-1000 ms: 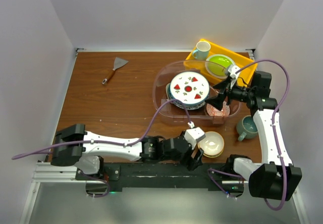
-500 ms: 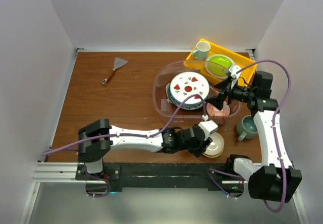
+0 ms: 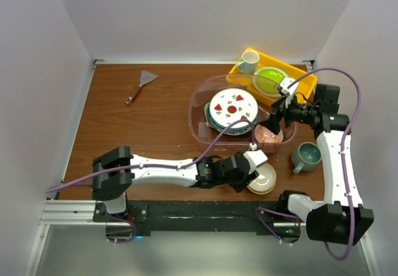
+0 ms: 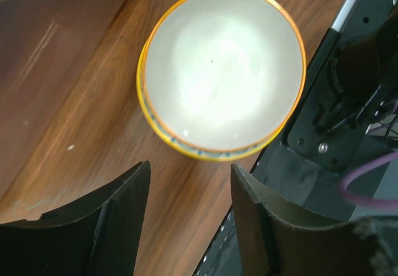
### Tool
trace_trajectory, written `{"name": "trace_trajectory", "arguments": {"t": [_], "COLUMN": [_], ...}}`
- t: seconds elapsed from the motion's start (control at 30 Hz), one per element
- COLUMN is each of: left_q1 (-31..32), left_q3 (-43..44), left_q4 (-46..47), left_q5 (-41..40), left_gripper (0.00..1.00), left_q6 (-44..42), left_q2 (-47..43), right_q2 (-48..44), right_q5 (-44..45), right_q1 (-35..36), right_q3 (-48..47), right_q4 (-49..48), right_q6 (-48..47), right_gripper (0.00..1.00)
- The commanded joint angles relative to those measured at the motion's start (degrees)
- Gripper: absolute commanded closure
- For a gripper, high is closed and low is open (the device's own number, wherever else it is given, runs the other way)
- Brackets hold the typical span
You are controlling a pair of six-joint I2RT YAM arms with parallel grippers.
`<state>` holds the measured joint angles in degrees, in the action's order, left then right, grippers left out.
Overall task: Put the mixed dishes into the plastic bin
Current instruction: Pick up the bowl from the center of the board.
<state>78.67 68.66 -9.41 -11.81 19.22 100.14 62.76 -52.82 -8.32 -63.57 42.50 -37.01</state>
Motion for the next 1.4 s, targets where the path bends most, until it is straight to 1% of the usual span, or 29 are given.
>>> {"name": "trace_trajectory", "arguments": {"t": [0.0,0.03,0.17,0.2,0.27,0.3,0.33,0.53,0.67,0.8,0.83,0.9,0.97,1.0,1.03,1.07,1.1,1.13,1.23,1.3,1.33,1.37], "left_q1": [-0.63,-0.89,-1.77,-1.86,-2.38,-2.47,-2.73,-3.35,-3.88,-3.97,-3.97,-4.05,-3.97,-4.05,-4.05,-4.05,-4.05,-4.05,-4.05,-4.05,-4.05,-4.05], "left_q3": [-4.14,-5.63,-7.93,-8.11,-8.46,-8.55,-8.81,-12.05,-14.61,-15.75,-15.84,-16.19,-16.54,-16.89,-17.16,-17.33,-17.77,-17.95,-18.56,-19.09,-19.27,-19.36], "left_q4": [1.06,0.8,-1.48,-2.27,-4.47,-6.04,-6.67,-9.31,-8.61,-8.78,-8.87,-9.13,-9.31,-9.31,-9.4,-9.31,-9.4,-9.49,-9.84,-9.67,-9.75,-9.66], "left_q5": [-3.38,-3.83,-5.85,-6.9,-7.78,-8.83,-9.36,-14.37,-15.61,-16.05,-16.22,-16.84,-17.19,-17.19,-17.36,-17.45,-17.54,-17.72,-17.89,-18.07,-18.07,-18.24], "left_gripper": [0.37,0.32,0.25,0.24,0.2,0.18,0.17,0.11,0.11,0.11,0.11,0.11,0.11,0.11,0.11,0.11,0.11,0.1,0.1,0.1,0.1,0.1], "left_q6": [-4.54,-5.24,-6.74,-7.09,-8.15,-8.85,-9.29,-10.96,-10.26,-9.29,-9.03,-8.68,-8.33,-7.89,-7.62,-7.53,-7.1,-6.83,-5.87,-5.25,-5.07,-4.9], "left_q2": [-8.72,-10.91,-15.67,-16.46,-19.09,-19.97,-21.81,-28.49,-30.96,-32.19,-32.37,-33.16,-33.69,-34.3,-34.57,-34.83,-35.27,-35.45,-35.97,-36.24,-36.33,-36.33], "right_q2": [1.4,1.31,-0.01,-0.1,0.43,1.3,1.4,-2.19,-5.71,-8.44,-8.45,-7.31,-5.64,-4.94,-4.41,-3.1,-2.39,-1.86,-0.19,0.34,0.6,0.78], "right_q5": [7.89,9.04,12.03,12.3,13.17,13.27,13.18,16.17,16.34,14.24,12.75,10.81,8.53,8.52,8.43,8.78,9.05,9.4,11.68,15.09,16.85,18.44], "right_q1": [-0.21,-0.21,-0.3,-0.21,-0.21,-0.21,-0.21,1.54,6.45,9.72,10.59,11.83,15.25,16.74,19.97,21.48,22.81,24.99,27.38,28.44,29.49,29.76], "right_q3": [-10.15,-10.95,-13.07,-13.77,-14.12,-14.39,-14.3,-9.12,-3.07,1.78,2.31,3.19,4.67,5.29,5.91,7.05,7.41,7.67,8.2,9.16,9.6,10.48], "right_q4": [21.26,23.13,29.21,32.44,35.79,39.99,40.81,40.73,40.73,40.73,40.82,40.91,40.82,40.73,40.73,40.73,40.73,40.73,39.68,36.61,35.03,31.8], "right_q6": [-16.23,-18.6,-23.0,-24.75,-30.11,-32.48,-35.03,-39.35,-43.66,-54.09,-55.43,-57.63,-58.69,-59.48,-60.01,-60.28,-60.54,-60.63,-60.2,-57.4,-55.9,-54.58], "right_gripper": [0.11,0.12,0.11,0.12,0.12,0.14,0.15,0.18,0.18,0.15,0.15,0.18,0.21,0.26,0.29,0.32,0.38,0.4,0.47,0.48,0.51,0.52]}}
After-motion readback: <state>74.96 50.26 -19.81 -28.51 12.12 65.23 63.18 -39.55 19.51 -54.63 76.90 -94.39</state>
